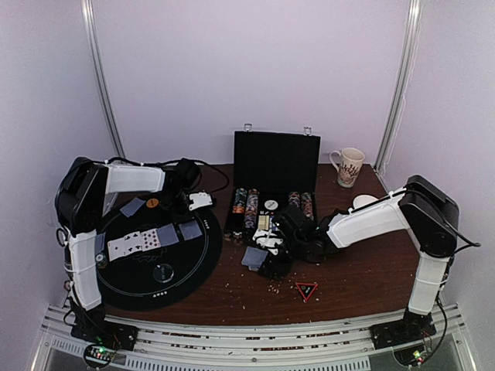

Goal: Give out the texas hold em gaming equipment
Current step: Place the poker card in the community card area.

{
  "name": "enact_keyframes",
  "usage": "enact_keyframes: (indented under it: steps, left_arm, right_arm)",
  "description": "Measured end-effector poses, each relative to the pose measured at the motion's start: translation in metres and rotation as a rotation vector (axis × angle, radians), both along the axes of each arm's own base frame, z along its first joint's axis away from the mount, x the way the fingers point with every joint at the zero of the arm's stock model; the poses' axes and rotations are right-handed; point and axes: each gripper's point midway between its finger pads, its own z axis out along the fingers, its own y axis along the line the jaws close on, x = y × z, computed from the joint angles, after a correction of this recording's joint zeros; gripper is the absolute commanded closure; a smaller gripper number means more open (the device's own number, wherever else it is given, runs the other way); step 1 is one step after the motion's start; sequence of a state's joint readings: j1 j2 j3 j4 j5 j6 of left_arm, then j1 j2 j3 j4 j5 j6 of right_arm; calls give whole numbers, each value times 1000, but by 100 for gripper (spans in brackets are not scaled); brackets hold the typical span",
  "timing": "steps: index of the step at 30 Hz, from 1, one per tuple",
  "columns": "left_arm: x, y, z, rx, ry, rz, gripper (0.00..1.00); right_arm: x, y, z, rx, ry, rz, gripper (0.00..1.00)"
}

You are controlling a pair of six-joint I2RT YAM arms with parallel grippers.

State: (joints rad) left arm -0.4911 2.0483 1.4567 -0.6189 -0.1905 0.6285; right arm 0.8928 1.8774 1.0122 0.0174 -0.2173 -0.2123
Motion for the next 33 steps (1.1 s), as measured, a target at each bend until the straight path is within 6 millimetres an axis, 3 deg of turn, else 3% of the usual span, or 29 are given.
enact_keyframes:
  steps: [12, 18, 25, 30, 33]
  left_arm:
    - [3, 18, -7, 22, 16, 44, 100]
    - [3, 18, -7, 11, 16, 66, 72]
    - [3, 14, -1, -24, 13, 87, 57]
    - [5, 10, 18, -69, -17, 103, 47]
    - [8, 2, 42, -143, -49, 121, 45]
  right_arm:
    - [0, 0, 0, 1, -1, 0, 20]
    - [0, 0, 0, 1, -1, 0, 19]
    - [-2, 1, 0, 1, 0, 6, 16]
    - [-2, 1, 0, 0, -2, 5, 12]
    - [-1, 1, 0, 0, -4, 4, 0]
